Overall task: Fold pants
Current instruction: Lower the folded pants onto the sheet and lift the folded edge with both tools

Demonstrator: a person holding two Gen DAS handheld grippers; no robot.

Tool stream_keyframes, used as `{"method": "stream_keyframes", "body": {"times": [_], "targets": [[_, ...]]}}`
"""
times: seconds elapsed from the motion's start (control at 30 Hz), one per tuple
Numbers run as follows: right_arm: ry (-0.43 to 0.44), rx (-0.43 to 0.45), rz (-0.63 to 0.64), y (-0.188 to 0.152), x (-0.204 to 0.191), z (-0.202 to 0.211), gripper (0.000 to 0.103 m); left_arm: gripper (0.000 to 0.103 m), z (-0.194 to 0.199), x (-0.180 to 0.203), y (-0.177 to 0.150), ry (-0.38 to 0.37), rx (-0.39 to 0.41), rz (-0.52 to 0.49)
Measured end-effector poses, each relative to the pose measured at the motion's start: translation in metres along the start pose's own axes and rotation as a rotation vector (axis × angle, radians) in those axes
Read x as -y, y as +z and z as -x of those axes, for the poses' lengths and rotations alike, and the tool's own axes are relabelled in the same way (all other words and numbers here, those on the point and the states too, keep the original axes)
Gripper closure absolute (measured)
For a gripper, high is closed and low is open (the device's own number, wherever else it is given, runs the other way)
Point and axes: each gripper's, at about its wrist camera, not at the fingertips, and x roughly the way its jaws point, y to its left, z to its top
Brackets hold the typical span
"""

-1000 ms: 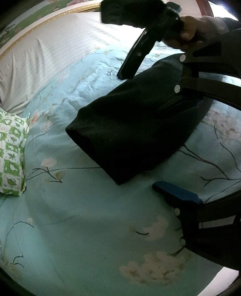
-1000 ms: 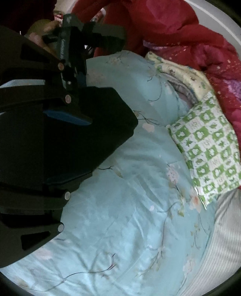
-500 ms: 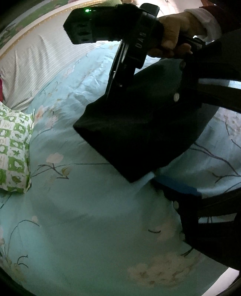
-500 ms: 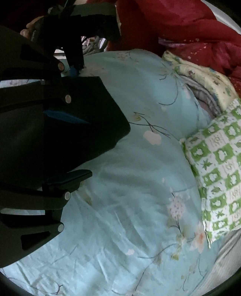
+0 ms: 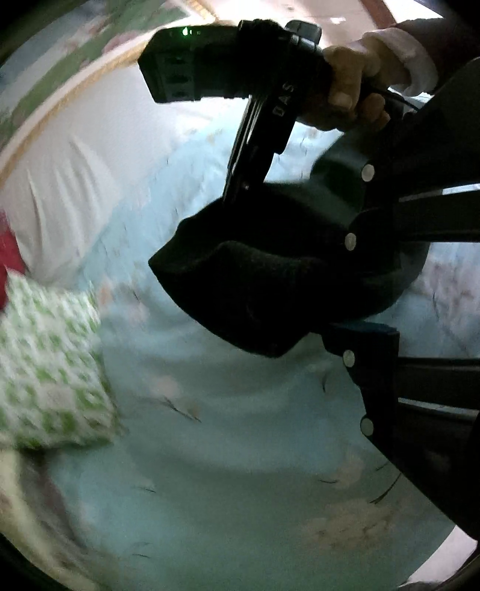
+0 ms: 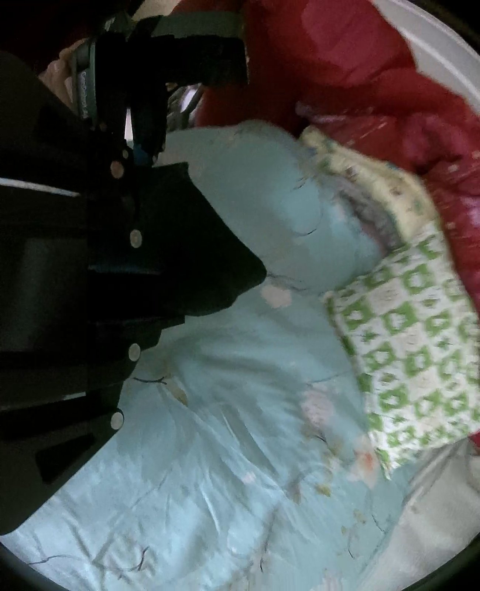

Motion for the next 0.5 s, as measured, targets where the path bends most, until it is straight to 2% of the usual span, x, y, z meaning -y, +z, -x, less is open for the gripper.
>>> {"method": "stream_keyframes", "body": {"times": [0.23, 0.5], "targets": [[-0.005, 0.192, -0.056, -0.02, -0.005, 0.084, 0.084, 0.086, 0.034, 0.069, 0.004, -0.093, 0.061, -0.152], [-0.046, 0.362, -0.14, -0.069, 0.0, 0.168, 0.085, 0.086, 0.045, 0.154, -0.015, -0.202, 0.052, -0.319]]}}
